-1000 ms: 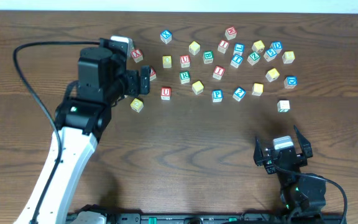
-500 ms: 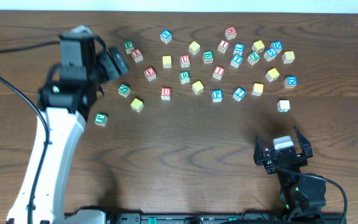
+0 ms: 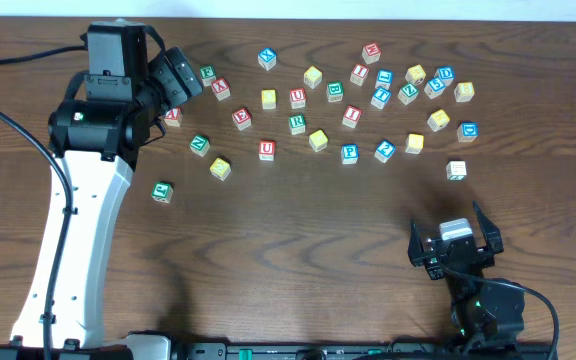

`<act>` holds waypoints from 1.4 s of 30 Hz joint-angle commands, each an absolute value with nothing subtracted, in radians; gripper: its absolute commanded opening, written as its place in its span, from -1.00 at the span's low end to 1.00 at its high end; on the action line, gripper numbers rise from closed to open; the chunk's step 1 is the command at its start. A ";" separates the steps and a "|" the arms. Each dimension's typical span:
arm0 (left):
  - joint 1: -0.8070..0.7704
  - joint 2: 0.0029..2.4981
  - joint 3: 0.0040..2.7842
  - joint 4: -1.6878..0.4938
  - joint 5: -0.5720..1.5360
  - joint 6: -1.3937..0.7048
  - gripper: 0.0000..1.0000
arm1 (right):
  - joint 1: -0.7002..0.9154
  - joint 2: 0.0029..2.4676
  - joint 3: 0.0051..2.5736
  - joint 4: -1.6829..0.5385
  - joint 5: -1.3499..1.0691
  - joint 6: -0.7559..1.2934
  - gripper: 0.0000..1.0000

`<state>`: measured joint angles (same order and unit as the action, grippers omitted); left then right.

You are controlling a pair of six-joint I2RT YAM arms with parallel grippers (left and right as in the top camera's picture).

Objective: Spell out NEURIPS
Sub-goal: 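Reach the left gripper forward over the green N block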

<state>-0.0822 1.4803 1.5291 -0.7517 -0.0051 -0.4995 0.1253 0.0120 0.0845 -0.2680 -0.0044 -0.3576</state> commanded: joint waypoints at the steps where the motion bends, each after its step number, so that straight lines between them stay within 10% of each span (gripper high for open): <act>1: -0.084 1.494 1.550 -0.756 0.006 -0.551 0.96 | 0.112 0.006 0.083 -0.271 -0.006 -0.345 0.98; 42: -0.149 1.996 1.628 -0.919 -0.054 -0.901 0.89 | 0.112 0.006 0.083 -0.271 -0.006 -0.345 0.98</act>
<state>-0.1184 1.9659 1.6058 -0.9176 -0.0330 -0.8719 0.1253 0.0120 0.0845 -0.2680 -0.0044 -0.3576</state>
